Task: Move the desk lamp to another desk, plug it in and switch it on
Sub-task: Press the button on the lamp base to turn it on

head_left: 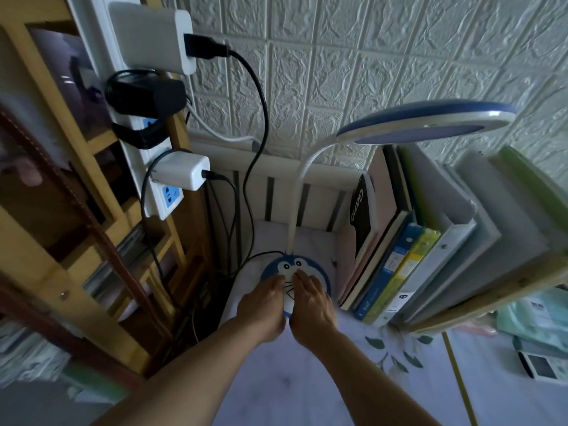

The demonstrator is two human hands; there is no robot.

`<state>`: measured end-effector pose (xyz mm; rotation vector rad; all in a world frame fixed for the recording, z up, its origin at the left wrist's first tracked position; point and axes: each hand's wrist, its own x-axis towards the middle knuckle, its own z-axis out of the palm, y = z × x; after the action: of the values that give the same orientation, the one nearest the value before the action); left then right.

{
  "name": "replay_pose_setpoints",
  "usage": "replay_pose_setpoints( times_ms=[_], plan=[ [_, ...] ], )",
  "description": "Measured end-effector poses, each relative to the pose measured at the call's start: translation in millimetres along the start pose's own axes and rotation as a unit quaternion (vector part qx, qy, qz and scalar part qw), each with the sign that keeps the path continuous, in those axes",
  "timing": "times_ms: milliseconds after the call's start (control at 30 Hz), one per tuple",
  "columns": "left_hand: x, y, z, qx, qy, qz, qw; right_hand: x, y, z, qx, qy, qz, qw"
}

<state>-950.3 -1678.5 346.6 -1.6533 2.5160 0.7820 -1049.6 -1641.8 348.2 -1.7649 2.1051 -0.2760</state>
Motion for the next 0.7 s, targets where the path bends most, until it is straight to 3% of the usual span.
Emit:
replay_pose_setpoints(
  times_ms=[133,467,700],
  plan=[
    [-0.3,4.4,-2.0,-0.006,-0.027,-0.007,1.000,-6.0,2.1,2.0,-0.036,-0.017,-0.013,0.999],
    [-4.1,3.6,2.0,-0.027,0.002,-0.019,0.999,2.9,-1.2,-1.7,-0.140,-0.007,-0.030,0.990],
    [-9.8,4.6,-0.1,-0.050,-0.026,-0.028,0.998,-3.0,2.6,-1.0,-0.114,-0.046,-0.018,0.992]
  ],
)
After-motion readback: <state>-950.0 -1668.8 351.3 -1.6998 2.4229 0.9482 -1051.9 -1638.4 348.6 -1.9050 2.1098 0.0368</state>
